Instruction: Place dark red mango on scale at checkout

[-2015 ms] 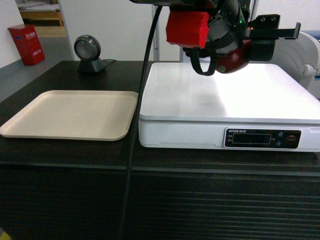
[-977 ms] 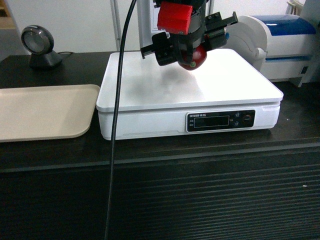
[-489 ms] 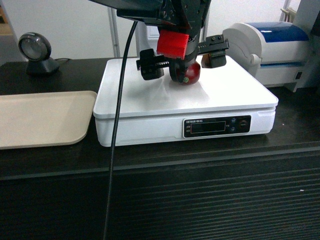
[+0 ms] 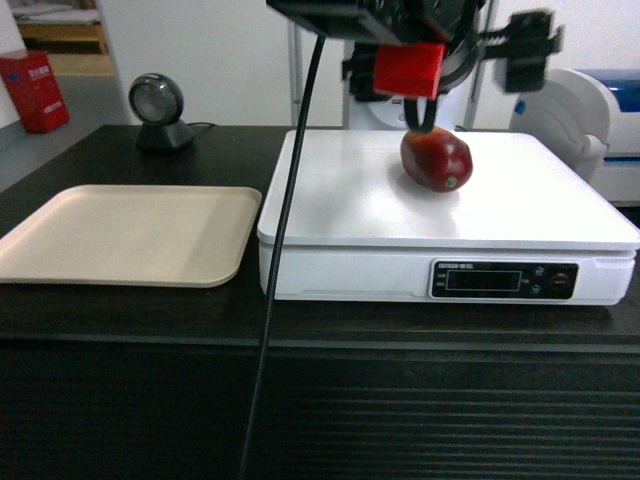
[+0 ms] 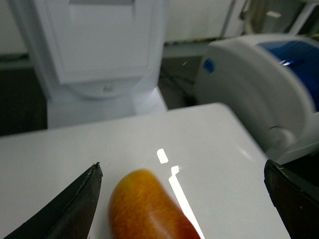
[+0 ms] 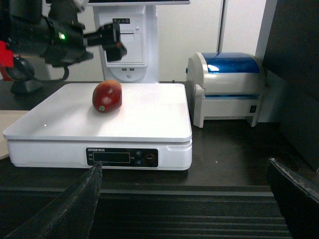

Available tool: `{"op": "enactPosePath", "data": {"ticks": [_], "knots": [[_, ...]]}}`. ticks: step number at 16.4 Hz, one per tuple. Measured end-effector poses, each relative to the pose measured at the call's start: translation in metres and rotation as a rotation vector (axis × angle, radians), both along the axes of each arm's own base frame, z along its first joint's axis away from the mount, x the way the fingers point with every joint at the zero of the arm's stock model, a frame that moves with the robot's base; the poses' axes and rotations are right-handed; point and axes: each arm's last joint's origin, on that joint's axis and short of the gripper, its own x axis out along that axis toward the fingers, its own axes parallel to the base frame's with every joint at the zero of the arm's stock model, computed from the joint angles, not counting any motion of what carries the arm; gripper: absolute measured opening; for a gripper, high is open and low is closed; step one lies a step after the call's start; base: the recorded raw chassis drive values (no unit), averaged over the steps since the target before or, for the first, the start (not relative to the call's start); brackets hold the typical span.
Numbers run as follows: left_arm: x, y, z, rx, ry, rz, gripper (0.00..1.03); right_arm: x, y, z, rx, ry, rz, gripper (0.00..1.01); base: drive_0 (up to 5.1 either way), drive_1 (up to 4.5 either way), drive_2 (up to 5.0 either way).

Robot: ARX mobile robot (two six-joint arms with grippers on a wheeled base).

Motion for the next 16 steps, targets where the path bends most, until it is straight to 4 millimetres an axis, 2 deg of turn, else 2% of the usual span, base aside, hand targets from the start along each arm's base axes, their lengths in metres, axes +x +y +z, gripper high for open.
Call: {"op": "enactPosePath", "data": {"ticks": [2,3,5,6,8,10,12,14,15,16], "knots": [[-0.005,0.004,0.01,-0.015,-0.037,-0.041,0.98,0.0,0.0,0.0,0.0,0.0,0.0,0.98,0.0,0.0,0.0],[-0.016,0.019,0.026,-0.027,-0.108,-0.164,0.98,0.0,0.0,0.0,0.0,0.0,0.0,0.98,0.0,0.0,0.0],[-0.017,0.055,0.015,-0.016,-0.106,-0.233,0.98,0.0,0.0,0.0,0.0,0.0,0.0,0.98,0.0,0.0,0.0],[-0.016,0.09,0.003,0.0,-0.086,-0.228,0.98,0.0,0.0,0.0,0.0,0.0,-0.001,0.98,0.0,0.0,0.0],[-0.026,0.141,0.009,0.013,-0.092,-0.162,0.98,0.0,0.0,0.0,0.0,0.0,0.0,0.98,0.0,0.0,0.0],[-0.046,0.178,0.027,0.034,-0.107,-0.102,0.98,0.0,0.0,0.0,0.0,0.0,-0.001,0.98,0.0,0.0,0.0],[-0.06,0.209,0.028,0.055,-0.033,-0.023,0.98,0.0,0.0,0.0,0.0,0.0,0.0,0.98,0.0,0.0,0.0],[-0.072,0.241,0.018,0.069,0.025,0.066,0.98,0.0,0.0,0.0,0.0,0.0,0.0,0.98,0.0,0.0,0.0],[-0.082,0.258,0.017,0.083,0.033,0.13,0.98,0.0,0.0,0.0,0.0,0.0,0.0,0.98,0.0,0.0,0.0],[-0.093,0.274,0.025,0.092,-0.053,0.217,0.95,0.0,0.0,0.0,0.0,0.0,0.0,0.98,0.0,0.0,0.0]]}}
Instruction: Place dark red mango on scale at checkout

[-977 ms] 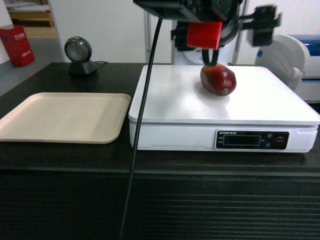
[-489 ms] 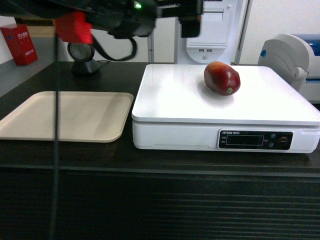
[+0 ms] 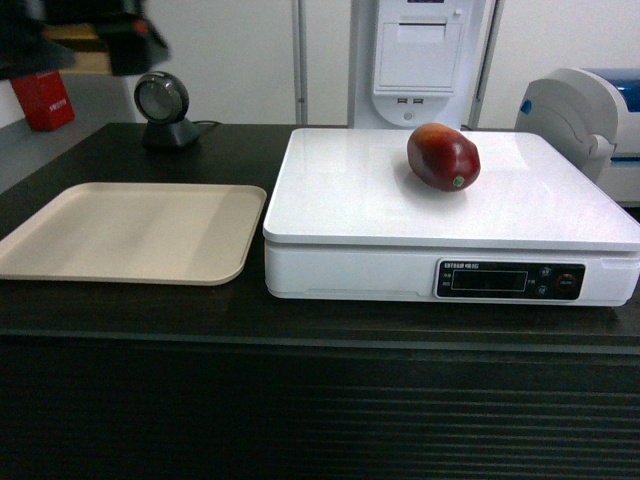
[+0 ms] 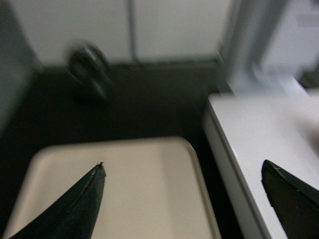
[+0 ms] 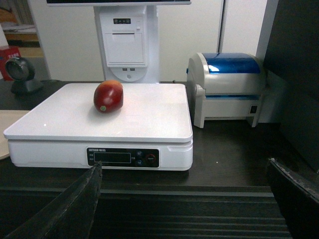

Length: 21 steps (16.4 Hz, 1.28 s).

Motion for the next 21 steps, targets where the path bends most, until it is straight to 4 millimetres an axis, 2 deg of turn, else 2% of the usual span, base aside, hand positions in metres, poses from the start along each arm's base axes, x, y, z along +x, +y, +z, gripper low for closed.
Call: {"op": "enactPosePath", "data": {"ticks": [1,2,3,5,6,8,9,11,21], "knots": [[-0.02,0.014,0.011,0.01,-0.155,0.125,0.85,0.0,0.0,0.0,0.0,0.0,0.0,0.98,0.0,0.0,0.0],[-0.054,0.028,0.017,0.006,-0.253,0.173,0.72,0.0,0.0,0.0,0.0,0.0,0.0,0.98,0.0,0.0,0.0],[-0.083,0.04,0.013,0.008,-0.252,0.171,0.61,0.0,0.0,0.0,0.0,0.0,0.0,0.98,0.0,0.0,0.0],[-0.133,0.048,-0.013,0.017,-0.183,0.195,0.39,0.0,0.0,0.0,0.0,0.0,0.0,0.98,0.0,0.0,0.0],[-0.15,0.047,-0.022,0.016,-0.193,0.186,0.29,0.0,0.0,0.0,0.0,0.0,0.0,0.98,0.0,0.0,0.0],[-0.17,0.046,-0.027,0.008,-0.26,0.177,0.06,0.0,0.0,0.0,0.0,0.0,0.0,0.98,0.0,0.0,0.0],[-0.176,0.046,-0.034,0.012,-0.254,0.177,0.02,0.0,0.0,0.0,0.0,0.0,0.0,0.98,0.0,0.0,0.0],[-0.188,0.046,-0.054,0.015,-0.214,0.177,0.02,0.0,0.0,0.0,0.0,0.0,0.0,0.98,0.0,0.0,0.0],[-0.227,0.046,-0.081,0.014,-0.23,0.177,0.02,0.0,0.0,0.0,0.0,0.0,0.0,0.98,0.0,0.0,0.0]]}}
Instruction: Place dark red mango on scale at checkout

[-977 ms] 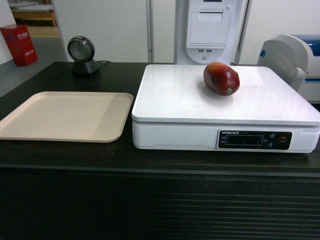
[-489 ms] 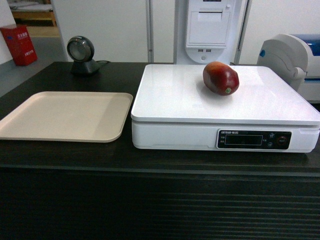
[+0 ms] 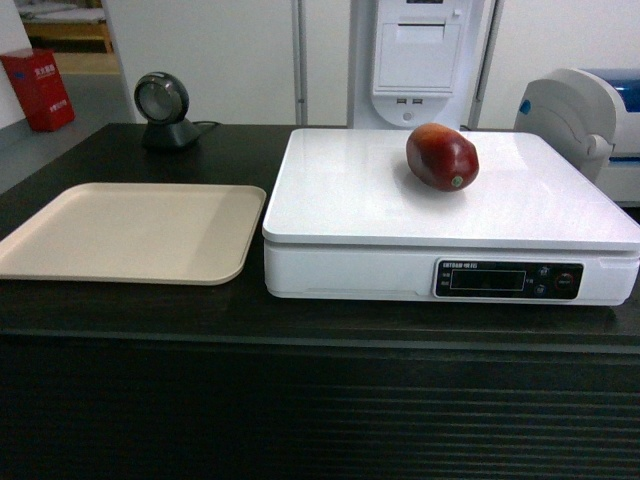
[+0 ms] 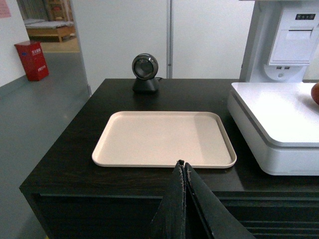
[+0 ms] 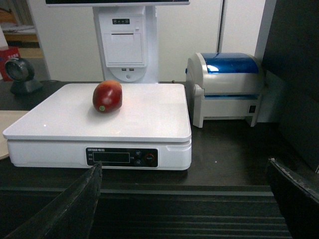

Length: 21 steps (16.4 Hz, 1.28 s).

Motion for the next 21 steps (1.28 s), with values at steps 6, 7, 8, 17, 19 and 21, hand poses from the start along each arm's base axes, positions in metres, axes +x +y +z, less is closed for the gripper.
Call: {"op": "enactPosePath", "data": {"ticks": [6,7,8,17,19,21], "knots": [[-0.012,0.0,-0.007,0.0,-0.018,0.0,0.02,0.0,0.0,0.0,0.0,0.0,0.0,0.98,0.0,0.0,0.0],[-0.013,0.0,-0.007,0.0,-0.015,0.0,0.02,0.0,0.0,0.0,0.0,0.0,0.0,0.98,0.0,0.0,0.0],[-0.015,0.0,-0.007,0.0,-0.015,0.0,0.02,0.0,0.0,0.0,0.0,0.0,0.0,0.98,0.0,0.0,0.0],[-0.03,0.0,-0.011,0.0,0.002,0.0,0.02,0.0,0.0,0.0,0.0,0.0,0.0,0.98,0.0,0.0,0.0],[-0.03,0.0,-0.011,0.0,-0.002,0.0,0.02,0.0,0.0,0.0,0.0,0.0,0.0,0.98,0.0,0.0,0.0],[-0.03,0.0,-0.011,0.0,-0.002,0.0,0.26,0.0,0.0,0.0,0.0,0.0,0.0,0.98,0.0,0.0,0.0]]}}
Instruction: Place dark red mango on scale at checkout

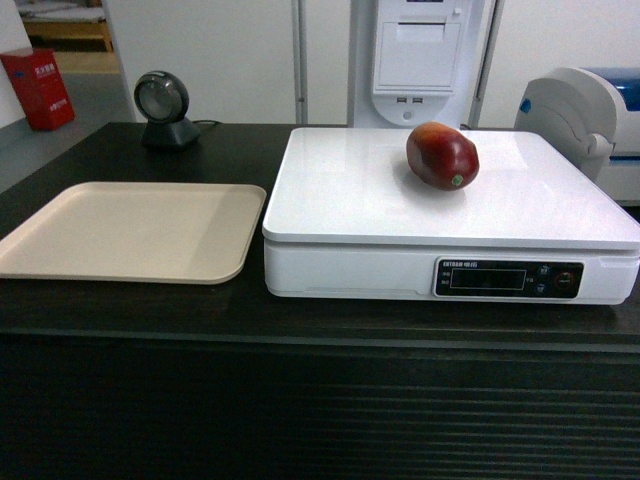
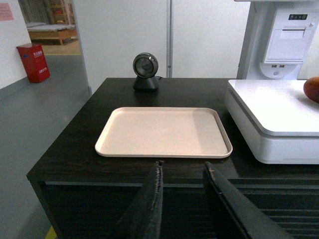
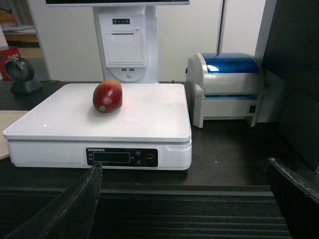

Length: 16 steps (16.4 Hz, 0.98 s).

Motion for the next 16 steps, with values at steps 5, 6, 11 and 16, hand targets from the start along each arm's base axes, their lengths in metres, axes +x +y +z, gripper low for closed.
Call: {"op": "enactPosePath", "data": {"ticks": [5,6,11,16], "knots": [[0.0,0.0,0.0,0.0,0.0,0.0,0.89,0.0,0.0,0.0,0.0,0.0,0.0,0.98,0.0,0.0,0.0],[0.0,0.0,0.0,0.001,0.0,0.0,1.0,0.0,0.0,0.0,0.0,0.0,0.0,0.98,0.0,0.0,0.0],[0.0,0.0,0.0,0.001,0.0,0.0,0.98,0.0,0.0,0.0,0.0,0.0,0.0,0.98,0.0,0.0,0.0],[0.0,0.0,0.0,0.001,0.0,0.0,0.98,0.0,0.0,0.0,0.0,0.0,0.0,0.98,0.0,0.0,0.0]]}}
